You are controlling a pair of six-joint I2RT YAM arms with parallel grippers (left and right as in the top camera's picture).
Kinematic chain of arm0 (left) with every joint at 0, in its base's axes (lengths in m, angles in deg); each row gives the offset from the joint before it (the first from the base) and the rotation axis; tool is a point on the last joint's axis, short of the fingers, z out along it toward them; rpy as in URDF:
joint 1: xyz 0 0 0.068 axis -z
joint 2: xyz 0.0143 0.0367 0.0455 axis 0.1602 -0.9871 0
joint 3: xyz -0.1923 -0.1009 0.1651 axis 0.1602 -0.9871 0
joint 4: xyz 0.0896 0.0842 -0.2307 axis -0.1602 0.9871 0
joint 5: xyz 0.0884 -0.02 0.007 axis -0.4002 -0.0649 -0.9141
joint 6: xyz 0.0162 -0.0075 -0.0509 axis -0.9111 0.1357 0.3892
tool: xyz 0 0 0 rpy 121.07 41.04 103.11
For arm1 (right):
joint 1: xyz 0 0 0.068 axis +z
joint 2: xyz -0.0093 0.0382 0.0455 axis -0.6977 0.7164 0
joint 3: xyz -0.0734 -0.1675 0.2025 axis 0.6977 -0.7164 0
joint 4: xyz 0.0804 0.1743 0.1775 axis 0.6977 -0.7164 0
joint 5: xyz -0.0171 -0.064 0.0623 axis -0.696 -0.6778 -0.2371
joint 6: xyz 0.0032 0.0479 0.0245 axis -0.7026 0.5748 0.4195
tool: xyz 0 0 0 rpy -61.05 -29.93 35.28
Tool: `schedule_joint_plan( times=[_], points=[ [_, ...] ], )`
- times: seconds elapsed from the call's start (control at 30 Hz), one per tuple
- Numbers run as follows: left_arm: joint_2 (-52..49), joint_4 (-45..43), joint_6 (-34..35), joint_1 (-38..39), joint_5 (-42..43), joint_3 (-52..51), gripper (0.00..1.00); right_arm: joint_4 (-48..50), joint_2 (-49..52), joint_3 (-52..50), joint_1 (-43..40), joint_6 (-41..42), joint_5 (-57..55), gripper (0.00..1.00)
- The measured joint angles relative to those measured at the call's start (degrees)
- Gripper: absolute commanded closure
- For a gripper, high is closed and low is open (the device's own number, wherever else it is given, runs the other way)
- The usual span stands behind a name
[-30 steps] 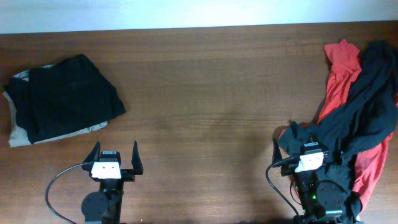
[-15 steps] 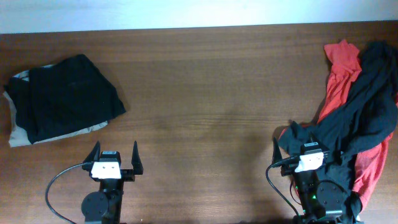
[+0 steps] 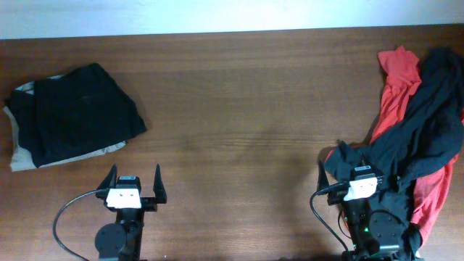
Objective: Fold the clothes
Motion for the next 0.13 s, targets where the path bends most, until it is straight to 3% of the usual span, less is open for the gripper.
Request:
schedule_joint_plan(
  times=[0.13],
  points=[
    [0.0, 0.0, 0.0, 0.0, 0.0, 0.0, 0.01, 0.0, 0.0, 0.0, 0.0, 0.02, 0.0, 0.01]
  ],
)
